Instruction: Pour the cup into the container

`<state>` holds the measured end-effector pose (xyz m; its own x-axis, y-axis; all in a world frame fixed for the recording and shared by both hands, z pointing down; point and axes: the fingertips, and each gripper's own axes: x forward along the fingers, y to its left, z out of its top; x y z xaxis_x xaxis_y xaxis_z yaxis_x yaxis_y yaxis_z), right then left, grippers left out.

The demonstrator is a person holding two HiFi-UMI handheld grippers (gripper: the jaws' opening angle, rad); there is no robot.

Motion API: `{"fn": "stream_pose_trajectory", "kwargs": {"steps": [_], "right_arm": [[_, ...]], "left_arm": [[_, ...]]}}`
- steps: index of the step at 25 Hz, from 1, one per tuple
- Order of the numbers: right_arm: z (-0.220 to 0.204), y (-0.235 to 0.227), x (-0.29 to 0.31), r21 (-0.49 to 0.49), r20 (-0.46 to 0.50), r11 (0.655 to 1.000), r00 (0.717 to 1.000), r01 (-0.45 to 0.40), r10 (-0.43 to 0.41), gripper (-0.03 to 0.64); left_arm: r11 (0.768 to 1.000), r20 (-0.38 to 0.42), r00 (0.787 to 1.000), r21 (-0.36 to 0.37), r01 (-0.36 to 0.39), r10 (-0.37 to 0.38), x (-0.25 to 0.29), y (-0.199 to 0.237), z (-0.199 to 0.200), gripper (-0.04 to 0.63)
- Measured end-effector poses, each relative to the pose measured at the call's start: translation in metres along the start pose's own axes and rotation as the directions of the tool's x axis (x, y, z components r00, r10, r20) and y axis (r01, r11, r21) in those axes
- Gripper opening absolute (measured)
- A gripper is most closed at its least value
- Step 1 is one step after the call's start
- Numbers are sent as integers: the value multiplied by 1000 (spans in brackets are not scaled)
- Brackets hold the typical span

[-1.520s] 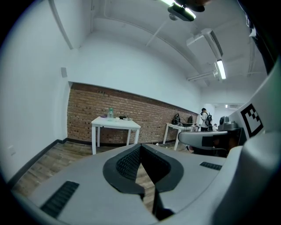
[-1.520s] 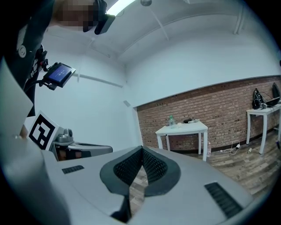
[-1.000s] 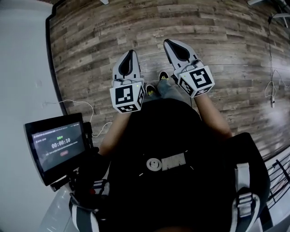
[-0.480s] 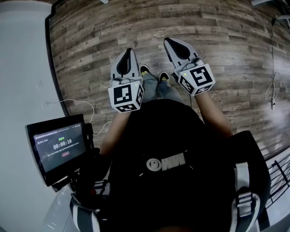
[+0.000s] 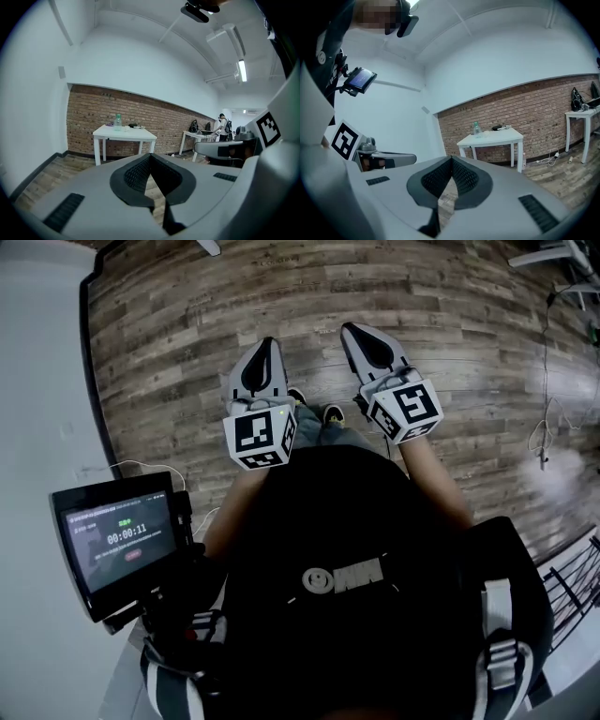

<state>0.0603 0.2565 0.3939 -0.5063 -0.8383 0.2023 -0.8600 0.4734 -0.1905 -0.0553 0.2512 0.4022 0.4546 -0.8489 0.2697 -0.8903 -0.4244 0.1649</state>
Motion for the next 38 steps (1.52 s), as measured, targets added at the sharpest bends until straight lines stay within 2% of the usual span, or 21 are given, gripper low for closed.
{"fn": "stream_pose_trajectory", "kwargs": {"steps": [5,10,12,18,29,38], "right_arm": [[7,12,29,-34,-7,999,1000,0,0,3],[12,1,42,-26,1,1000,1000,11,-11,3],[20,-18,48,-9,2,1000,1000,13,-13,3],[42,-126,79,67,2,998,1000,-7,7,3],[55,-134,103,40,68,999,997,-30,28,3],[55,-137,114,35,63,999,997,-37,35,3]], "left_arm": [[1000,6,1000,-10,9,-9,15,32,3,0],[1000,-4,1000,-4,24,-24,34,36,10,0],[1000,-20,999,4,26,-26,54,31,18,0],[999,-68,998,45,3,0,160,-3,49,0],[996,-30,999,90,-25,28,161,15,53,0],[995,-19,999,88,-40,42,169,25,54,0]]}}
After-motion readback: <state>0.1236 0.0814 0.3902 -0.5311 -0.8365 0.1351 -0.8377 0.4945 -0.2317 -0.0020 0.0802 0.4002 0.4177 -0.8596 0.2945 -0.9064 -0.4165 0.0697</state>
